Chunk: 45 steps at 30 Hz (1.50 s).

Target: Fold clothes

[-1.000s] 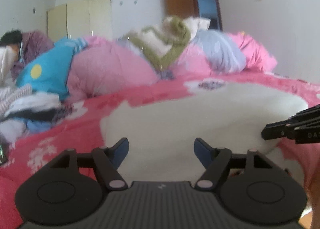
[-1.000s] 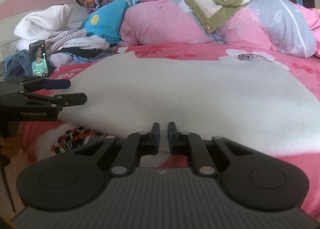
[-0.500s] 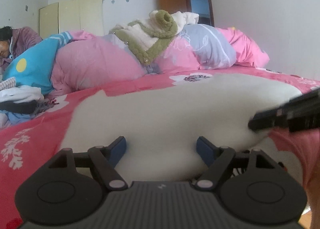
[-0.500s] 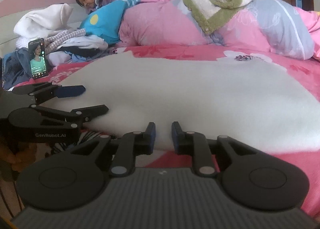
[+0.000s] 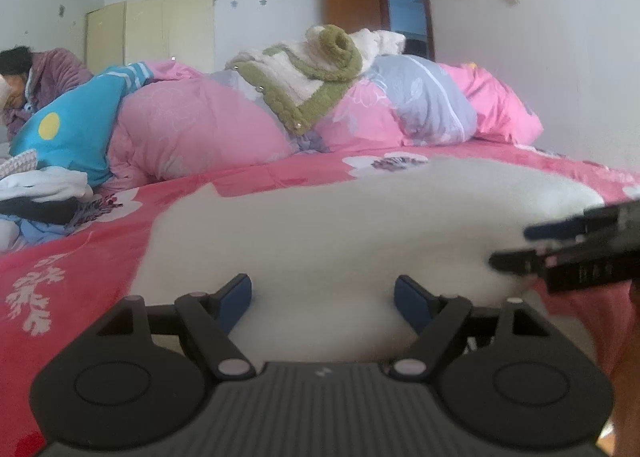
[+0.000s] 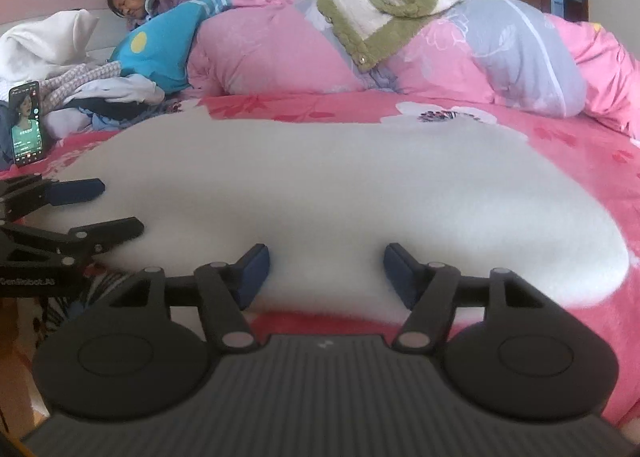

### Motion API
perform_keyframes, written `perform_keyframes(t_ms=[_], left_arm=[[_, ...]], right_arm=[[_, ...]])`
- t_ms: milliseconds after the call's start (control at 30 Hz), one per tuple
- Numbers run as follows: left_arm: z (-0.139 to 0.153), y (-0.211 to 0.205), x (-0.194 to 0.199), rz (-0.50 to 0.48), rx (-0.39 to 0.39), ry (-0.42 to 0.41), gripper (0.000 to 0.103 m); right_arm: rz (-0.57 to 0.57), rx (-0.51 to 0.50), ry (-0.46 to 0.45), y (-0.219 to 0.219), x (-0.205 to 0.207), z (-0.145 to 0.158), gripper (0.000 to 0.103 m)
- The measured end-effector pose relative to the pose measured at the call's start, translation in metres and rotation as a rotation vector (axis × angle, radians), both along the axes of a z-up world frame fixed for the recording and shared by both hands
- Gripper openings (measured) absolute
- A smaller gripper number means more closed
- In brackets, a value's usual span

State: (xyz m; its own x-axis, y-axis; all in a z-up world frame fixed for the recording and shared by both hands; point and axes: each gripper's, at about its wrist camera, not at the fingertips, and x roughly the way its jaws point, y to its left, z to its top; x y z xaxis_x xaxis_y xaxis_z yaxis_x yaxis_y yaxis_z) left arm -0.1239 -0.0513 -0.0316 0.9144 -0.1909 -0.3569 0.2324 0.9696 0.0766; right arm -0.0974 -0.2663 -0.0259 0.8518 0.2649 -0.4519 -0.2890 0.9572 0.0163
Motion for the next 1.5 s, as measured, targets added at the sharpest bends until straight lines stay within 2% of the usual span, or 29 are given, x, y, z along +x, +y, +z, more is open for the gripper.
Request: perform_keyframes(t_ms=[100, 233, 333, 467, 767, 933, 967, 1033, 1133, 1267, 1433, 1500], left_arm=[[0.015, -0.002, -0.006, 0.004, 0.016, -0.085, 0.081], [0.026, -0.012, 0.001, -0.007, 0.042, -0.122, 0.081], [0.023, -0.017, 0.011, -0.002, 0.025, -0.097, 0.081], [-0.009, -0.022, 0.025, 0.002, 0.032, 0.002, 0.083], [-0.013, -0.019, 0.021, 0.002, 0.024, -0.019, 0.085], [-0.013, -0.019, 0.021, 0.0, 0.02, -0.021, 0.085], [-0.013, -0.019, 0.022, -0.001, 0.02, -0.022, 0.085], [-0.014, -0.019, 0.022, -0.004, 0.022, -0.021, 0.087], [-0.015, -0.02, 0.022, -0.004, 0.028, -0.025, 0.087], [-0.014, -0.018, 0.022, -0.004, 0.018, -0.023, 0.087], [-0.015, -0.018, 0.021, -0.001, 0.016, -0.023, 0.087], [-0.015, -0.019, 0.021, -0.003, 0.017, -0.021, 0.088]], right_arm=[[0.006, -0.001, -0.006, 0.0, 0.0, -0.001, 0.065], [0.007, 0.002, -0.009, -0.001, 0.0, -0.002, 0.065], [0.007, 0.004, -0.012, -0.001, -0.001, -0.002, 0.065], [0.008, 0.006, -0.015, -0.001, -0.001, -0.003, 0.065], [-0.009, -0.045, -0.002, 0.009, -0.003, 0.015, 0.065], [0.049, 0.005, -0.091, 0.015, -0.019, 0.039, 0.065], [0.069, -0.003, -0.098, 0.019, -0.021, 0.039, 0.065], [0.084, -0.062, -0.035, 0.028, -0.016, 0.024, 0.066], [0.083, -0.096, -0.021, 0.034, -0.015, 0.001, 0.068], [0.07, -0.099, -0.018, 0.034, -0.015, 0.01, 0.068], [-0.002, -0.112, -0.096, 0.022, -0.021, 0.029, 0.068], [-0.04, -0.106, -0.028, 0.01, -0.012, 0.019, 0.071]])
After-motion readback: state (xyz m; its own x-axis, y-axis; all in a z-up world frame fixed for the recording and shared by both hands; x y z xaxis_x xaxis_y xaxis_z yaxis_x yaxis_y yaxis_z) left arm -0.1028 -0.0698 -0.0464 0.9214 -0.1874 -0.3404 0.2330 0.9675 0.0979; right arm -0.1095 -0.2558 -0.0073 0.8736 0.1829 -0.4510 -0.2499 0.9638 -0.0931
